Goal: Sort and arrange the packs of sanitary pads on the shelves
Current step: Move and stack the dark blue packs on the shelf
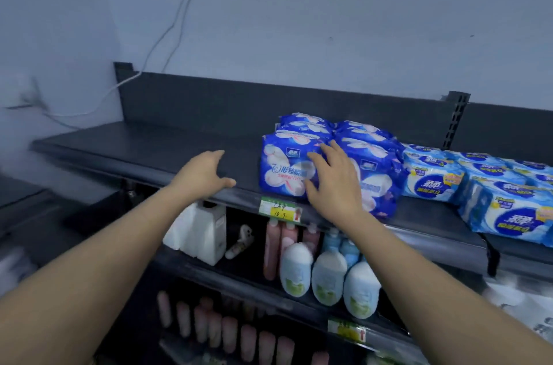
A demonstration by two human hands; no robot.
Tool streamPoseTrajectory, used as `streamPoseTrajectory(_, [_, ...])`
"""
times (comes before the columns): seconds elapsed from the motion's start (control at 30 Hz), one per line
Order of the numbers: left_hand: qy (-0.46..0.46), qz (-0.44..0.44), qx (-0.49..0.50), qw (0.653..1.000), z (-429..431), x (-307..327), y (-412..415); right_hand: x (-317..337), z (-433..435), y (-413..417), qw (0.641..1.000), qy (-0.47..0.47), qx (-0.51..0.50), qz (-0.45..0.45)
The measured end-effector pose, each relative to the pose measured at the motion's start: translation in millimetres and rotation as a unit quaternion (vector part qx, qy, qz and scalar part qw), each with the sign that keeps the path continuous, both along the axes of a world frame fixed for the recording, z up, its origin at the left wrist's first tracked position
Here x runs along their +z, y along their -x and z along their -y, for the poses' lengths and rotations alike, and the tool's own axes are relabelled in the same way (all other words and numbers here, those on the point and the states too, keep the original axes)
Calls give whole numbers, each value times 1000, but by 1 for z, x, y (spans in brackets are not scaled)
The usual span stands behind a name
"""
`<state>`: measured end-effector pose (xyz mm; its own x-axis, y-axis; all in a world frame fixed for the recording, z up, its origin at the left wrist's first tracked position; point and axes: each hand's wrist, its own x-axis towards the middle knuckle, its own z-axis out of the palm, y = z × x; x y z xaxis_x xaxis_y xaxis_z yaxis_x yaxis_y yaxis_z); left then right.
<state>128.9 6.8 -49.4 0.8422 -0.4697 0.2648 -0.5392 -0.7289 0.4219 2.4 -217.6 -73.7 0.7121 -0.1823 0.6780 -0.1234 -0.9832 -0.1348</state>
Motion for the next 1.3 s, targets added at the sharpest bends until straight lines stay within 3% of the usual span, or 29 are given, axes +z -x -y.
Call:
streamPoseTrajectory(0.2, [-117,37,116,986,-100,-9,40,-11,-72,-21,989,32,100,-106])
streamPoseTrajectory(0.5, [-223,20,297,928,-264,-21,125,-23,-218,-31,940,75,244,-228])
streamPoseTrajectory(0.87, [-231,-13,465,854,-437,-9,236,-6,-421,-1,886,121,378,-240])
streamPoseTrajectory(1.3, [-251,-7,534,808,-647,11,356,27,-661,81,846,131,468,-219])
